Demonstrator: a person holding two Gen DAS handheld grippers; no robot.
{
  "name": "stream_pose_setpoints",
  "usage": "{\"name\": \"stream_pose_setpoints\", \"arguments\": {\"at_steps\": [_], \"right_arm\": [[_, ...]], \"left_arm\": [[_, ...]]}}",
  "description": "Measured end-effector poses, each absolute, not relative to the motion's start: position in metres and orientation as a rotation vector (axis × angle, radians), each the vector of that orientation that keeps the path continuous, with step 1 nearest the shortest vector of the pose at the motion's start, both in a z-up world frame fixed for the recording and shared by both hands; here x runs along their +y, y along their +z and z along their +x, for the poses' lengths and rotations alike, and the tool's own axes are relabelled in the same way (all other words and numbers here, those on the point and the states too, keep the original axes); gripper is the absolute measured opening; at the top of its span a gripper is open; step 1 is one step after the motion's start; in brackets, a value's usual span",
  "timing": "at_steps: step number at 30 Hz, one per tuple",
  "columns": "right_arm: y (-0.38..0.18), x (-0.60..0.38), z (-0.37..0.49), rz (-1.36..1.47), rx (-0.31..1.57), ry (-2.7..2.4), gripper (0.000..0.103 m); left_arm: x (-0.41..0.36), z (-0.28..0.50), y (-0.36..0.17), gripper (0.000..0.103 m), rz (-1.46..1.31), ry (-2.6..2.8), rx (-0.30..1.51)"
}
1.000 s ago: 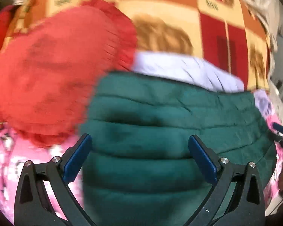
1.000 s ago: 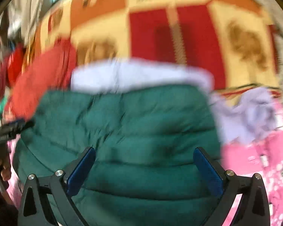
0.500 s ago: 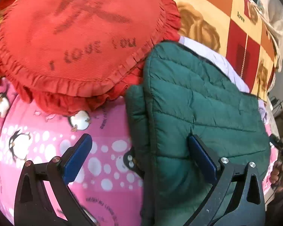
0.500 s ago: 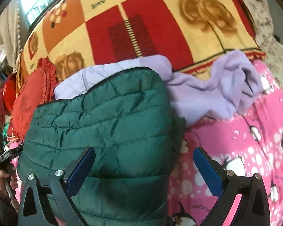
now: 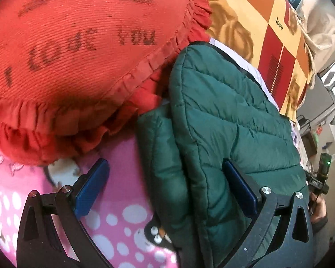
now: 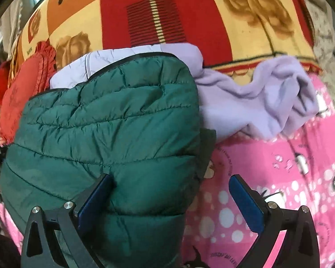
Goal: Fold large clothes
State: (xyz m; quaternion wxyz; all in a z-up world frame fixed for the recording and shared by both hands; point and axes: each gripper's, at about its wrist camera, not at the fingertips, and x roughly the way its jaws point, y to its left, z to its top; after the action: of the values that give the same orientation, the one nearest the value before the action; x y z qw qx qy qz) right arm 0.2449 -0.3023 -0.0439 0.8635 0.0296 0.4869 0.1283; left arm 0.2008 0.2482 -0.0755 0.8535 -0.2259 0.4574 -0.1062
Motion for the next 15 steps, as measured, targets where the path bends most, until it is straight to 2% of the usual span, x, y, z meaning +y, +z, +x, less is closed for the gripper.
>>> {"name": "stream_pose_setpoints", "arguments": {"at_steps": [10,15], "right_arm": [[-0.056,-0.343,0.251,0.326,1.054,0.325,0.103],[-0.07,-0.346,0.261,0.348,1.066,0.405,0.103]], "left_arm": [[0.226,0.209,-0.066,0.103,-0.512,-0.406,0.976],[0.216,0.21,-0.065,0.103,-0.45,-0.362,0.97]]}}
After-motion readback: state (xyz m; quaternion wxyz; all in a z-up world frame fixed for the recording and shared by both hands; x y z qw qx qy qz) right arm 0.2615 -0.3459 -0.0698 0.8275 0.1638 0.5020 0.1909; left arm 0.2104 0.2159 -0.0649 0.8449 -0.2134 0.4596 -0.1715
